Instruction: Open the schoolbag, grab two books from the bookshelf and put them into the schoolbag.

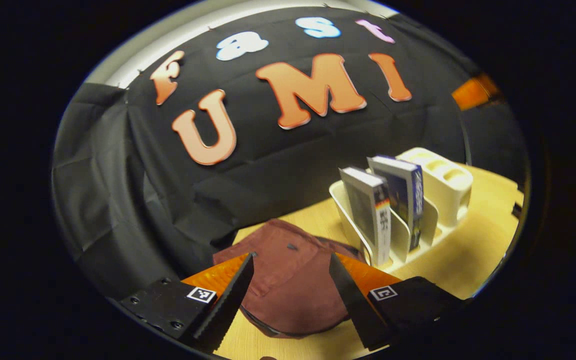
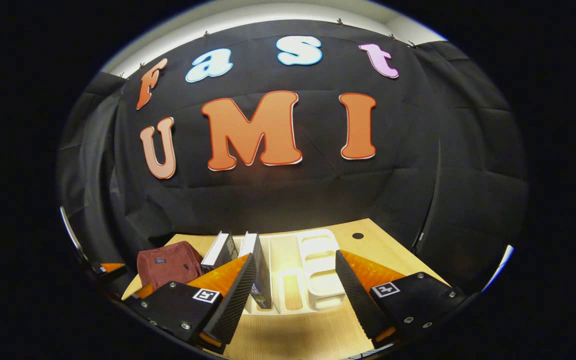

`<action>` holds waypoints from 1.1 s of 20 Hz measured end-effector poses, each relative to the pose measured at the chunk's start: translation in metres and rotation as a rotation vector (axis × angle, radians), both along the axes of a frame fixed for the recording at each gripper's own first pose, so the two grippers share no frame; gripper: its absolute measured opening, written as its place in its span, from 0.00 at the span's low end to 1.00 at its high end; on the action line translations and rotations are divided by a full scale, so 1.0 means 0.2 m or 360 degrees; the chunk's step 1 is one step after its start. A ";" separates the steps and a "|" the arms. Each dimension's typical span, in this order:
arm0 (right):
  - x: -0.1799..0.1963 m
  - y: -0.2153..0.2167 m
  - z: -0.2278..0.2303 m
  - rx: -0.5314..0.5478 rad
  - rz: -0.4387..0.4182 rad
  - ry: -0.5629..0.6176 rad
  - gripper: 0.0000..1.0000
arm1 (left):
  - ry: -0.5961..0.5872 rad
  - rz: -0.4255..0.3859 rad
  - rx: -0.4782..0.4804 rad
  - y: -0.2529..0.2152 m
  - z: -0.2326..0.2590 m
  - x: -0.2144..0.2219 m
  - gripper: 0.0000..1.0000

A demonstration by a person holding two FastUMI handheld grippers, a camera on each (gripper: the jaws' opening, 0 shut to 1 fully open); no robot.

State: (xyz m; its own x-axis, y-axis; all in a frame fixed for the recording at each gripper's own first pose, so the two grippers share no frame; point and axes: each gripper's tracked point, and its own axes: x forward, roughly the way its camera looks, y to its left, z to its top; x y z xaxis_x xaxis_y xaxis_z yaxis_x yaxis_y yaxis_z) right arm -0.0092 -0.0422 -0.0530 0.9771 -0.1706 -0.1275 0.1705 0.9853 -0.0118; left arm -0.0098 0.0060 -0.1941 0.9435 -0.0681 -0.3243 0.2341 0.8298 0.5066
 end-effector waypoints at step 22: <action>-0.08 -0.24 -0.04 -0.0049 -0.0097 0.0098 0.94 | 0.0593 -0.0061 0.0654 0.04 -1.00 0.00 0.36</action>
State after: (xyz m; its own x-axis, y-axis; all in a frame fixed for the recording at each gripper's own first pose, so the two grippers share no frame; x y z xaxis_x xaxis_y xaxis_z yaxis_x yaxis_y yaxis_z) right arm -0.0248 -0.0899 -0.0619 0.9552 -0.2344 -0.1808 0.2283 0.9721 -0.0543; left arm -0.0098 0.0143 -0.3940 0.7592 0.1023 -0.6427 0.4854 0.5689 0.6639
